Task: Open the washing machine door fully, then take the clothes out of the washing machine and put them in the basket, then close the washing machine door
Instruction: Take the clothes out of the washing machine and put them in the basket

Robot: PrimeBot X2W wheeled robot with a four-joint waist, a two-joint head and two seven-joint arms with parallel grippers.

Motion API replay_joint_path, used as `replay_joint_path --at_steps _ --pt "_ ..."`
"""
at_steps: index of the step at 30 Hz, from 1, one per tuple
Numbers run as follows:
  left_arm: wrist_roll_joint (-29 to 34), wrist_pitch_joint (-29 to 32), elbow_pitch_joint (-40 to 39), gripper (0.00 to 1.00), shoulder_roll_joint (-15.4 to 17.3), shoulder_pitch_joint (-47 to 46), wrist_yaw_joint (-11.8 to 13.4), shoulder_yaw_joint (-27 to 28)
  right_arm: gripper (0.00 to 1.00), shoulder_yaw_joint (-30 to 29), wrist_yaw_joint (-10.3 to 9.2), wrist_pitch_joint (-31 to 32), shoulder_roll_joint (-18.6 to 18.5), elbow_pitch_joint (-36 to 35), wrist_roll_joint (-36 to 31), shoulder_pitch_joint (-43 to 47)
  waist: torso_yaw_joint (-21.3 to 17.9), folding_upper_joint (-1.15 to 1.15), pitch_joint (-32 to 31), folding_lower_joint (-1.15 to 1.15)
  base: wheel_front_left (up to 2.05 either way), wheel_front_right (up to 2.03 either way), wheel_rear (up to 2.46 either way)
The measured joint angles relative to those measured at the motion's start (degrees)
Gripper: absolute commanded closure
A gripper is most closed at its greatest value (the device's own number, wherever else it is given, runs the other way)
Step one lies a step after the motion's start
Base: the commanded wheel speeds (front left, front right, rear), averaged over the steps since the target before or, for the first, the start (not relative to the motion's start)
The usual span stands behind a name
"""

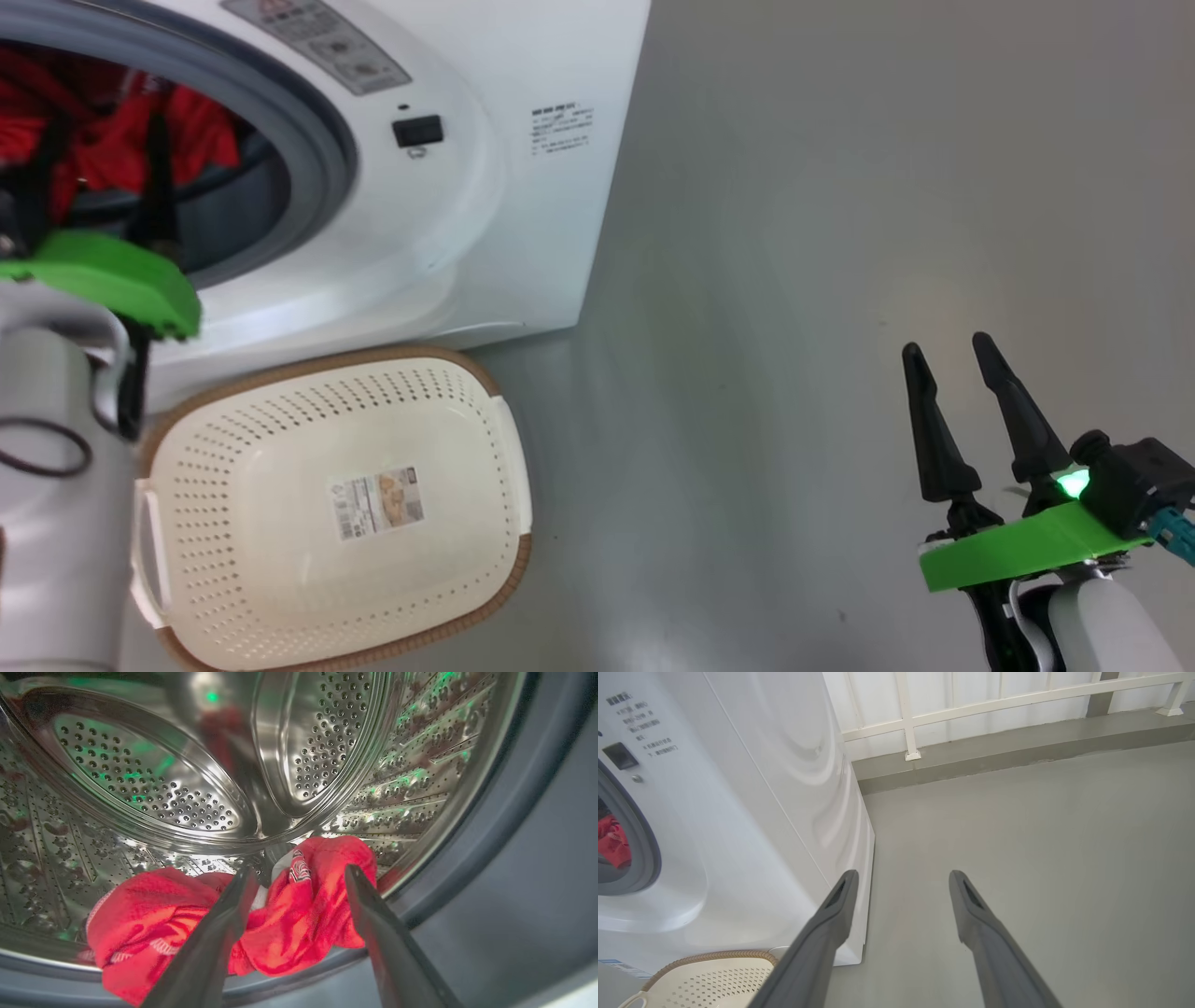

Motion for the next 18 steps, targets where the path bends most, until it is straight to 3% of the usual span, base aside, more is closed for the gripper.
replay_joint_path --at_steps 18 --pt "1.41 0.00 13.83 0.00 5.67 -10.92 0.03 -1.12 0.00 2.45 0.00 0.00 0.60 -0.68 0.07 -3.53 -4.72 0.00 6.79 0.00 0.00 0.00 0.00"
